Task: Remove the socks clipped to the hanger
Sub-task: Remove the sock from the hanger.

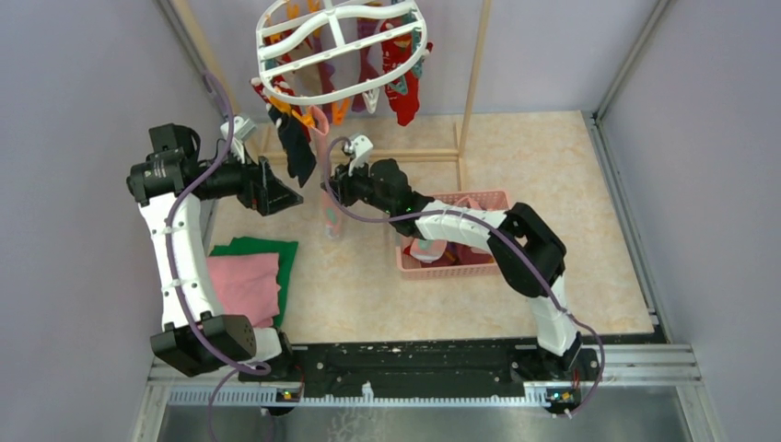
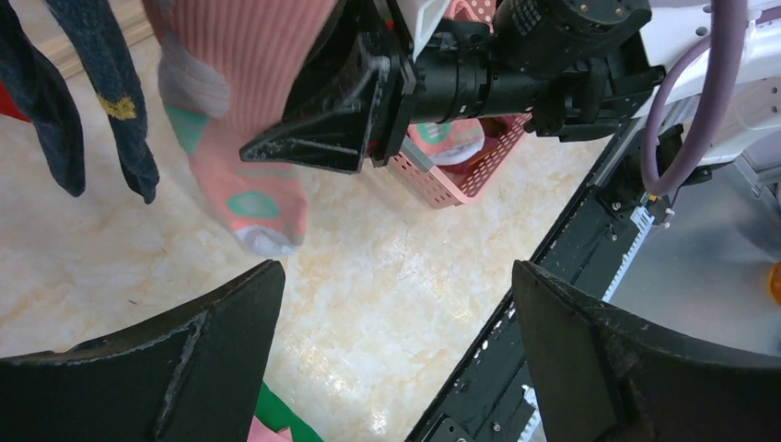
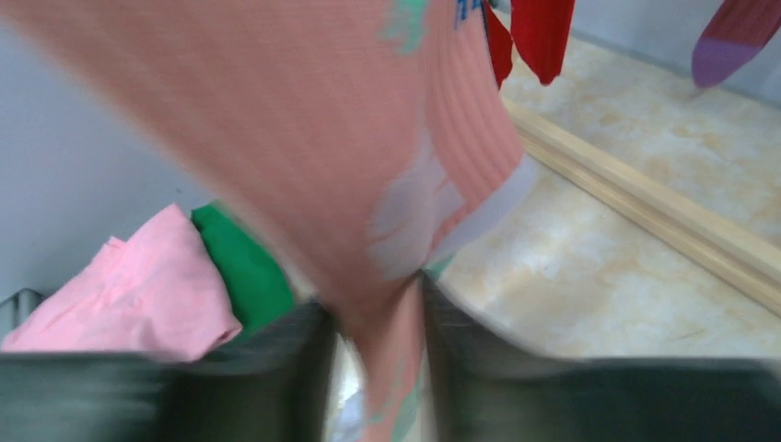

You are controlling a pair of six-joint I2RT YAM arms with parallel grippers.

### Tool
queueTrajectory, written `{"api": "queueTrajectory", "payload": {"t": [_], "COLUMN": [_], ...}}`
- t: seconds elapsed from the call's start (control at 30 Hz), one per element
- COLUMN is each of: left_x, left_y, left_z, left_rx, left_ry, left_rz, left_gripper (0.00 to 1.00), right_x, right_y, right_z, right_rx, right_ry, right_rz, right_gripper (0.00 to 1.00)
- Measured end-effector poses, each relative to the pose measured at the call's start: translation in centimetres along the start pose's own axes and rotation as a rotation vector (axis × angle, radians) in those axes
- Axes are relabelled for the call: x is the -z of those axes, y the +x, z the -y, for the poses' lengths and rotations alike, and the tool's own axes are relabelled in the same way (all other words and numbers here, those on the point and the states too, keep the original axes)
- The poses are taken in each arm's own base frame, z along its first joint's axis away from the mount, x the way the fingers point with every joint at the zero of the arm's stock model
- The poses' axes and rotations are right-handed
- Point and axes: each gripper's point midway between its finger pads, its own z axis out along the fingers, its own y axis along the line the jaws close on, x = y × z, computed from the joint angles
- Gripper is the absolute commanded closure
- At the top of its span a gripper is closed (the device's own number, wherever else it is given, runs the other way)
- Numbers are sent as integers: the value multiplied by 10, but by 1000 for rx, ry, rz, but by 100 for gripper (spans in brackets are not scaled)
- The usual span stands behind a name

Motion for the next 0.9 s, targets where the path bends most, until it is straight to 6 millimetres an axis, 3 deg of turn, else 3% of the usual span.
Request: {"api": "queueTrajectory", "payload": {"t": [0.2, 0.37, 0.63, 0.77, 0.9], "left_x": [-3, -7, -16, -30, -42], "left_y": [9, 14, 7, 3, 6], "left_z": [1, 7, 22, 41, 63], "left_rx": [16, 31, 20, -19, -52], "left_ry": [13, 57, 145, 209, 263], "left_rz": [-2, 15, 47, 31, 11], "left_gripper": [4, 4, 6, 6, 6], "right_x": [7, 51, 132, 147, 154], "right_y": [-6, -16, -69, -84, -83], "right_z": [-6, -18, -46, -52, -76], "right_rx": [-8, -24, -162, -224, -299], "right_ry": [-22, -55, -188, -247, -380], "right_rz": [17, 9, 101, 108, 69], "right_gripper": [100, 100, 100, 100, 100]}}
